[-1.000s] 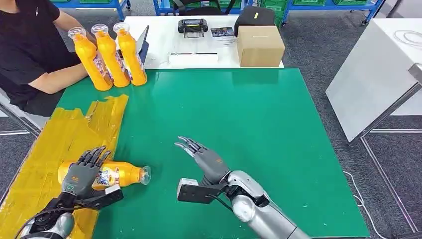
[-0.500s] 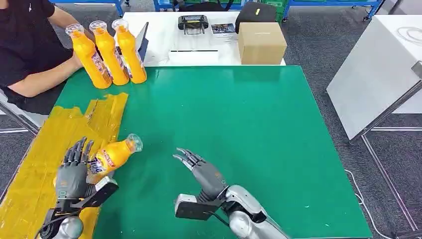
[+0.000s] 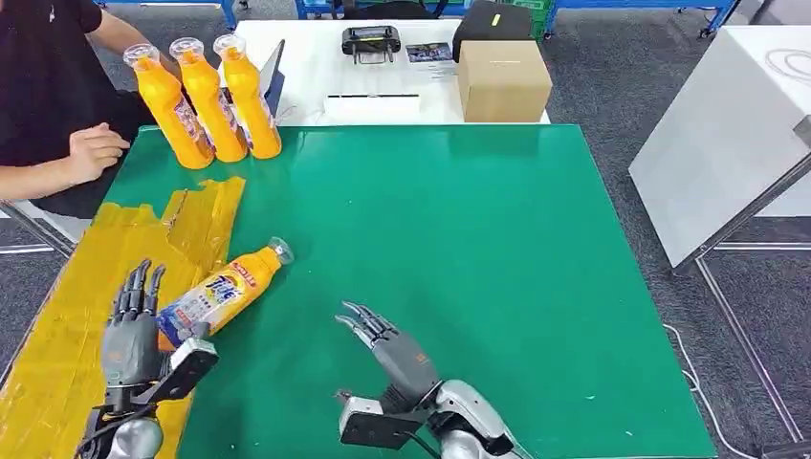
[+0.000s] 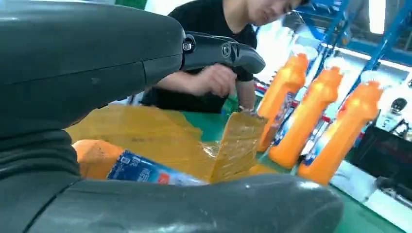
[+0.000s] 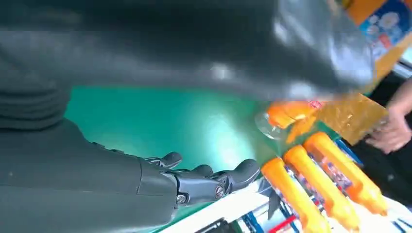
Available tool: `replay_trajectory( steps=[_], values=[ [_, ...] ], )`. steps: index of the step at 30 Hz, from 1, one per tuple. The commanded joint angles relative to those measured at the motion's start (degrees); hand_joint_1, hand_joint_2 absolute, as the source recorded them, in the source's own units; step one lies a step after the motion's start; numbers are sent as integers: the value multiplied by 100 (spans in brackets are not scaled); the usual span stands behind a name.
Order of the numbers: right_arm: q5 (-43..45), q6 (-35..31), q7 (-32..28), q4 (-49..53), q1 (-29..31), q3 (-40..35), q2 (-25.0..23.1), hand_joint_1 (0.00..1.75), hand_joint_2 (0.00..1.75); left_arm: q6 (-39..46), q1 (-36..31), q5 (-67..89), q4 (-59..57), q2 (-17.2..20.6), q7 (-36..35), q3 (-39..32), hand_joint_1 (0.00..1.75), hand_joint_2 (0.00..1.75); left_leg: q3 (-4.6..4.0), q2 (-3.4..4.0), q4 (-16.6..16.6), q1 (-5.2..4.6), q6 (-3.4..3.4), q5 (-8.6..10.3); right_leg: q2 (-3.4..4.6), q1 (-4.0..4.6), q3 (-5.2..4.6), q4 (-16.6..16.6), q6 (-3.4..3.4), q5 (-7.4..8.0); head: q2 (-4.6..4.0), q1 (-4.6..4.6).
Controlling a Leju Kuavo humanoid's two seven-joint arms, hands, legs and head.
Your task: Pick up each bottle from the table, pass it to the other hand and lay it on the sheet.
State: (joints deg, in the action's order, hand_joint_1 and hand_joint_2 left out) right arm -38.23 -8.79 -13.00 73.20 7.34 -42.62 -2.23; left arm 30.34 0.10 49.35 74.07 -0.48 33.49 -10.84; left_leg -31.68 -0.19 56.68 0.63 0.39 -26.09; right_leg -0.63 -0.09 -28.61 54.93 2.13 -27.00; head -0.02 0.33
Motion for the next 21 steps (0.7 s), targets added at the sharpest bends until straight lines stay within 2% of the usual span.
replay_trajectory(
  steps=[1, 2, 3, 4, 5, 6, 7, 8, 10, 15, 18, 20, 21],
  values=[
    [276, -1475, -1253, 1533, -1248, 975, -659, 0, 0, -2250, 1083, -3229, 2519, -977, 651, 702, 0, 0, -9, -11, 16, 3, 4, -12, -8, 3, -2, 9, 1, -12, 0, 0],
    [520, -1683, -1503, 1976, -1525, 971, -679, 0, 0, -2154, 1518, -3633, 3300, -999, 651, 1463, 0, 0, -16, -2, 17, 2, 3, -13, 0, 2, -14, 10, 1, -10, 0, 2],
    [858, -1799, -1759, 2220, -1687, 964, -682, 0, 0, -1856, 1736, -3640, 3608, -1001, 651, 1986, 0, 0, -19, -5, 28, 2, 6, -25, -2, 2, -13, 18, 2, -22, 0, 0],
    [1094, -1855, -1958, 2351, -1779, 950, -653, 0, 0, -1602, 1827, -3675, 3802, -947, 651, 2382, 0, 0, -20, -7, 32, 1, 8, -30, -4, 1, -13, 20, 3, -27, 0, 0],
    [1251, -2073, -2154, 2495, -1949, 964, -624, 0, 0, -893, 1889, -3628, 4110, -816, 651, 3144, 0, 0, -11, -3, 40, 2, 10, -43, 1, 1, -4, 24, 3, -36, 0, 0],
    [1269, -2123, -2198, 2507, -1972, 957, -615, 0, 0, -709, 1875, -3643, 4121, -747, 651, 3317, 0, 0, -28, -39, 43, 2, 11, -38, -35, -1, -8, 22, 6, -41, 0, -2],
    [1269, -2123, -2198, 2507, -1972, 957, -615, 0, 0, -709, 1875, -3643, 4121, -747, 651, 3317, 0, 0, -13, -33, 52, 2, 15, -55, -28, -1, 7, 25, 7, -53, 0, -2],
    [1269, -2123, -2198, 2507, -1972, 957, -615, 0, 0, -709, 1875, -3643, 4121, -747, 651, 3317, 0, 0, -41, -45, 31, -1, 12, -24, -42, -5, -22, 11, 5, -28, 0, 2],
    [1365, -2186, -2353, 2385, -1953, 946, -612, 0, 0, -726, 1775, -3959, 4105, -643, 651, 3398, 0, 0, -23, -16, 13, -7, 10, -19, -13, -13, -24, -1, 0, -14, 0, -4],
    [1287, -2364, -2396, 2061, -1815, 646, -576, 0, 0, -1684, 1679, -4443, 3589, -802, 651, 3427, 0, 0, -13, 3, 4, -11, 6, -14, 7, -10, -20, -7, -6, -3, 0, -2],
    [1287, -2364, -2396, 2061, -1815, 646, -576, 0, 0, -1684, 1679, -4443, 3589, -802, 651, 3427, 0, 0, -5, -3, -2, -15, 8, -9, 0, -14, -25, -9, -2, -3, 0, 0],
    [1395, -2238, -2382, 1861, -1693, 546, -588, 0, 0, -2201, 1472, -4268, 2751, -892, 651, 3609, 0, 0, 7, 0, -1, -13, 8, -13, 4, -12, -20, -10, -3, -5, 0, 0],
    [1226, -2333, -2322, 1666, -1618, 521, -649, 0, 0, -2067, 1317, -4068, 2534, -939, 651, 3792, 0, 0, 10, -2, -12, -17, 9, -5, 1, -16, -16, -17, -1, 1, 0, -2]
  ],
)
